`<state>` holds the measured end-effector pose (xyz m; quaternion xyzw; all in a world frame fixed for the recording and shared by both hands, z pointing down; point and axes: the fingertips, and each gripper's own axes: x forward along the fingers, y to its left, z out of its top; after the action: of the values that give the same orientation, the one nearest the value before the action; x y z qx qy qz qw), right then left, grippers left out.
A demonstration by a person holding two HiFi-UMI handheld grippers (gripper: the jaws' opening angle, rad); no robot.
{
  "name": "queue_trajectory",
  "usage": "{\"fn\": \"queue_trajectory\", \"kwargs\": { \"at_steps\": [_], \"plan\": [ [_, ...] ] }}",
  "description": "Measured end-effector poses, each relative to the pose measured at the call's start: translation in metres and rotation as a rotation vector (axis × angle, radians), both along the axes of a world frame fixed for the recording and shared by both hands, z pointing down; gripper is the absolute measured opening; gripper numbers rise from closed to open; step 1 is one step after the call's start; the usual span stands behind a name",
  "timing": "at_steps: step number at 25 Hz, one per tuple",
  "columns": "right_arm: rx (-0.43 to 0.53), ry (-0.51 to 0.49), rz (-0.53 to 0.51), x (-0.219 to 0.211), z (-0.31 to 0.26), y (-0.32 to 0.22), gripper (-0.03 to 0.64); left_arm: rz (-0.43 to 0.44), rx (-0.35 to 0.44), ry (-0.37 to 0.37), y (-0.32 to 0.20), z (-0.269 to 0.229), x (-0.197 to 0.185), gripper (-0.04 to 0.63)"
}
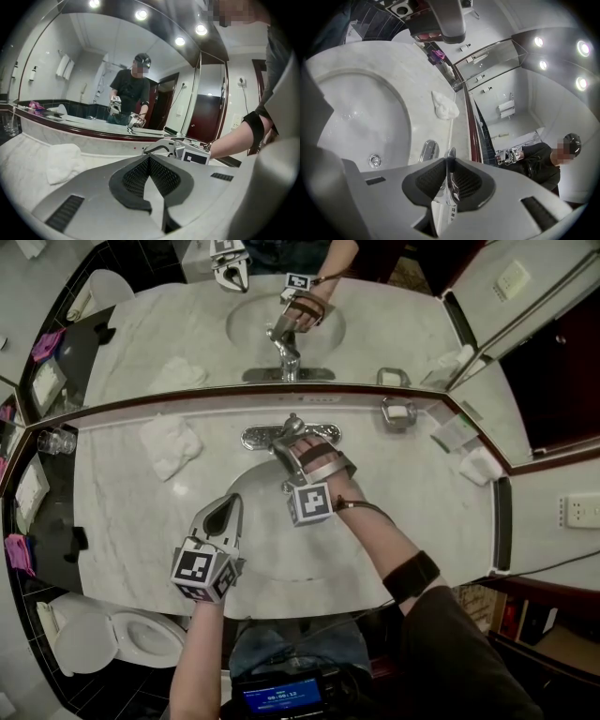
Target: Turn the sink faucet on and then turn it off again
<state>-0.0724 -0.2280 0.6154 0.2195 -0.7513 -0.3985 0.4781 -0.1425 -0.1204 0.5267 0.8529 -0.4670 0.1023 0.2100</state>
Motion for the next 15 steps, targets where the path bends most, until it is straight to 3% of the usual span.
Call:
{"fn": "queue_trajectory", "kwargs": {
  "at_steps": [15],
  "plan": [
    [0.035,0.013,0.004,-0.0026,0.0085,0.0045,0.081,-0.008,-0.012,0.002,0.0003,0.0064,-0.0025,0.000]
  ]
}}
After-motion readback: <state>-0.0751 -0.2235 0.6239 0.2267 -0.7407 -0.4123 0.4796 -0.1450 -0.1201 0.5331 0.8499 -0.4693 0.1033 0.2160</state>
